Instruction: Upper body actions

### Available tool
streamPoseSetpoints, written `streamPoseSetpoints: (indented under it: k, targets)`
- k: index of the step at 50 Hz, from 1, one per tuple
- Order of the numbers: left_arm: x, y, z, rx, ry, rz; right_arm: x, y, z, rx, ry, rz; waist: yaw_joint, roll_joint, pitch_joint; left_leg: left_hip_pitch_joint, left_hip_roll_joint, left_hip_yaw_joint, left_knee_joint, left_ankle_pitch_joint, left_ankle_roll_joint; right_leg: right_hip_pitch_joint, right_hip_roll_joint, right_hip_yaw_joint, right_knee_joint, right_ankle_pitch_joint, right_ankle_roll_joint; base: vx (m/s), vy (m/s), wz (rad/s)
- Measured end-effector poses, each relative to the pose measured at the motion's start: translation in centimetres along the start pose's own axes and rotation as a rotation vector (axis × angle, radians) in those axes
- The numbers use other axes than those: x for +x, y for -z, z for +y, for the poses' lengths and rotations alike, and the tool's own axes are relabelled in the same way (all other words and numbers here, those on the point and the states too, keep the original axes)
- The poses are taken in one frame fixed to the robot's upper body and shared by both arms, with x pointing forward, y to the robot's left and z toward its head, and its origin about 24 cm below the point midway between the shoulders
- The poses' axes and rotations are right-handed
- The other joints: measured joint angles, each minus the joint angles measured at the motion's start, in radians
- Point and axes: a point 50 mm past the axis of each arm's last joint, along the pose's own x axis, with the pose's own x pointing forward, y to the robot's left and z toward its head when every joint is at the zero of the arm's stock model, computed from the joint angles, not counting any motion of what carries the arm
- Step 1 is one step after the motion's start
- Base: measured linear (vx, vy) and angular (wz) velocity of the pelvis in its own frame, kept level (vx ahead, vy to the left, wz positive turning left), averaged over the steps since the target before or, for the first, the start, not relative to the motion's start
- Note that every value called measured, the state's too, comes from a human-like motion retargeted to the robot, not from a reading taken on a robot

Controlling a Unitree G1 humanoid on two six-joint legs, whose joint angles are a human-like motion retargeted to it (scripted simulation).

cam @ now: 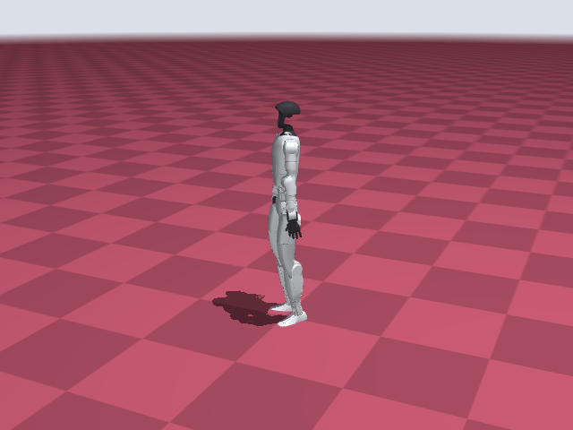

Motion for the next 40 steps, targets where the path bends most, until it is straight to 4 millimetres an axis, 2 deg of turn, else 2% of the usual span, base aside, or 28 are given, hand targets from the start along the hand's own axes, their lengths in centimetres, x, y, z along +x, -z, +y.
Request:
streamPoseSetpoints:
  k: [26, 35, 38, 40]
  targets:
    - [-0.1, -0.1, 0.2, 0.018, -0.010, -0.002, 0.0, 0.0, 0.0, -0.011, -0.002, -0.001, -0.004, -0.010, 0.016, 0.019, 0.006, -0.012, 0.013, -0.009, -0.009, 0.030, 0.000, -0.014, -0.003, -0.010, -0.003, 0.00, 0.00, 0.00]
    - [-0.3, 1.1, 0.7, 0.033, 0.014, 0.057, 0.0, 1.1, 0.8, 0.010, -0.063, 0.041, 0.035, -0.007, -0.055, 0.010, 0.013, 0.024, 0.007, -0.004, -0.009, 0.026, 0.011, 0.022, -0.007, -0.014, -0.003, 0.05, 0.02, -0.16]
    - [-0.9, -0.6, 2.4, 0.017, 0.011, 0.022, -0.3, 0.5, -0.4, 0.057, -0.066, 0.016, 0.052, -0.016, -0.065, 0.019, 0.014, 0.028, 0.010, -0.007, -0.009, 0.036, 0.012, 0.026, -0.006, -0.016, -0.006, 0.01, 0.01, -0.11]
    - [-1.7, -3.1, 3.9, -0.036, -0.058, -0.062, -0.6, -0.8, -2.1, 0.106, -0.042, -0.039, 0.060, -0.022, -0.075, 0.025, 0.014, 0.030, 0.011, -0.007, -0.009, 0.042, 0.013, 0.027, -0.007, -0.017, -0.007, 0.00, 0.00, 0.00]
